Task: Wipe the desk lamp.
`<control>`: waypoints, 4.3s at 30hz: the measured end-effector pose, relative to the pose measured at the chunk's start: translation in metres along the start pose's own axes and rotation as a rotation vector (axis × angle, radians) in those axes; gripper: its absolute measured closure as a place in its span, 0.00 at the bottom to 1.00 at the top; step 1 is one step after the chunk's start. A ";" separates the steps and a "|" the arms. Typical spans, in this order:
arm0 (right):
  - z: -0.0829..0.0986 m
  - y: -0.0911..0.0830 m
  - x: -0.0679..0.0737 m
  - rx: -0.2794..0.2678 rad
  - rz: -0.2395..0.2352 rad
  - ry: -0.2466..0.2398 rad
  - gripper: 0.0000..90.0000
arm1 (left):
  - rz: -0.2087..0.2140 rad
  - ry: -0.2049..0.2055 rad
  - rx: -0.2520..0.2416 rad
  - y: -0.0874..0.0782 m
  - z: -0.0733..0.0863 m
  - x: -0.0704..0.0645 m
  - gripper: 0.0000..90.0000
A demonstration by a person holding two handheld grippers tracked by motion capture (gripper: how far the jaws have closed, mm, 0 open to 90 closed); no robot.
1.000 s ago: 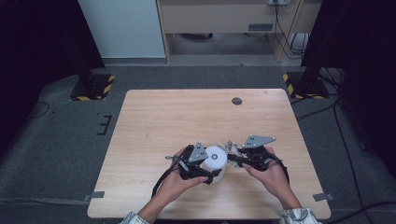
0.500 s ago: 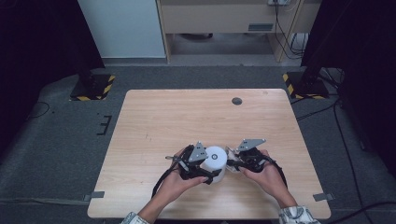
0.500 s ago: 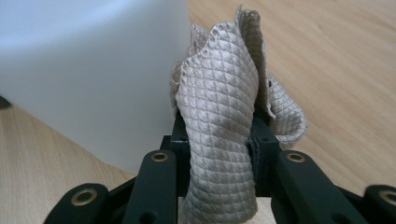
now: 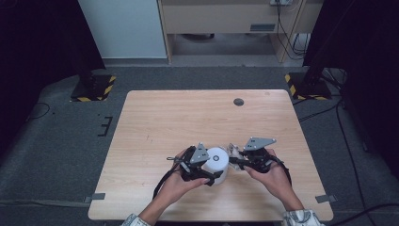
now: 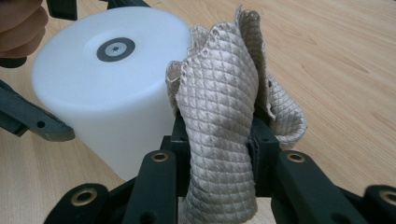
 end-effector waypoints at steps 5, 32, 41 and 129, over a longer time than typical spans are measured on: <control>0.010 0.010 -0.002 0.049 -0.006 0.006 0.77 | 0.001 0.000 -0.002 0.000 0.000 0.000 0.09; 0.009 0.007 -0.002 0.027 -0.024 0.036 0.78 | 0.003 0.002 0.002 0.000 0.000 0.000 0.09; 0.022 0.022 -0.003 0.121 0.003 -0.004 0.78 | 0.001 0.002 0.003 0.000 0.000 0.000 0.09; 0.039 0.013 0.033 0.108 -0.029 -0.007 0.77 | 0.014 0.015 0.007 -0.001 0.001 0.004 0.09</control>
Point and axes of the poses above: each handheld gripper's, and its own axes: y roughly forward along the jaws, z roughly out of its underside, x roughly to its left, the point moved 6 cm from there along y, roughly forward along the jaws, and after that the axes turned 1 degree about y, right-handed, at the moved point
